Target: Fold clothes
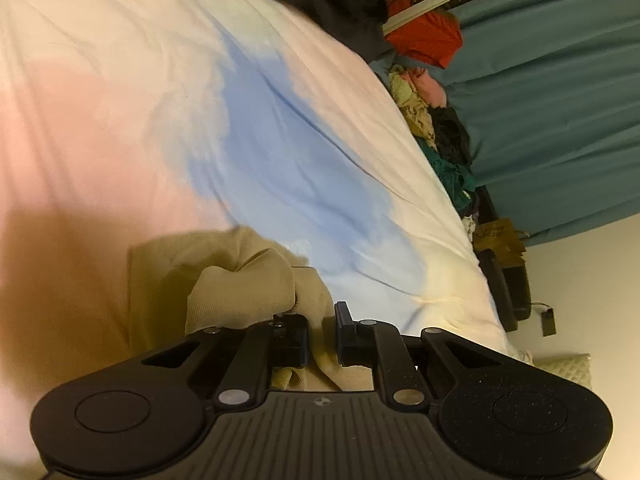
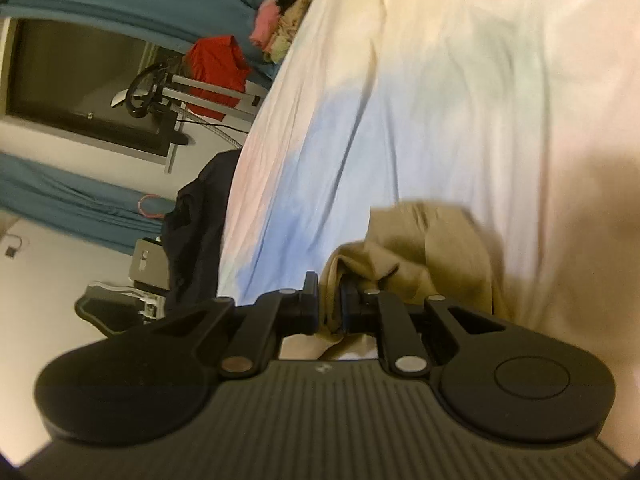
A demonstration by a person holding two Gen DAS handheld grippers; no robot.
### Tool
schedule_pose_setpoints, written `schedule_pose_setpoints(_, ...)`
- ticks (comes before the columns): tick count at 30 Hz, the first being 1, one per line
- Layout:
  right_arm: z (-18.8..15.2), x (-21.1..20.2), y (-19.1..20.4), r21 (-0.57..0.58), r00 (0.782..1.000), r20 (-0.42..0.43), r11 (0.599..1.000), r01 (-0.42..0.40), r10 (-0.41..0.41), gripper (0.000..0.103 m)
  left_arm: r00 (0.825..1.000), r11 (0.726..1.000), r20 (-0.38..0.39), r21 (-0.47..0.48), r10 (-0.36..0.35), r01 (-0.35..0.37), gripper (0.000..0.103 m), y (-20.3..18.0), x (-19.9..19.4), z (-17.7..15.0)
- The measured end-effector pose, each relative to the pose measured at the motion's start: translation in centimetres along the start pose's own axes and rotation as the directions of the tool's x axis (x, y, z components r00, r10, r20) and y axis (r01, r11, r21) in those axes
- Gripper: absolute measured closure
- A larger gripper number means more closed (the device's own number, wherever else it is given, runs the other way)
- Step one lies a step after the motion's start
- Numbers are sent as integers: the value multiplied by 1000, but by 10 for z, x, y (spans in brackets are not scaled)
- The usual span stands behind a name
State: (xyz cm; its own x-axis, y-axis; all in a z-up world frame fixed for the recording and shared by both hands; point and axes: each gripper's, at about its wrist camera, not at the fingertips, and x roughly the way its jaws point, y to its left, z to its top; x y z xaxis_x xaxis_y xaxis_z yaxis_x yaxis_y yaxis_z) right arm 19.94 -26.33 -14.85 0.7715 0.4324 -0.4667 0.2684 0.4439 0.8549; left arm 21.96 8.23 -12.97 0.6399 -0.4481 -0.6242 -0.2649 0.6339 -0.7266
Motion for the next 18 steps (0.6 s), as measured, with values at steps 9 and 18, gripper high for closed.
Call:
schedule_pose_setpoints(9,26,19,-22,-75,995,77,995,70,-64,89,999,991,14,126,51,-52,83,2,28,10)
schedule_pose_setpoints(18,6,-7,11,-301,994,113,953,41,-7,88,997,957,68,290,-24,4,93,-15,15,-3)
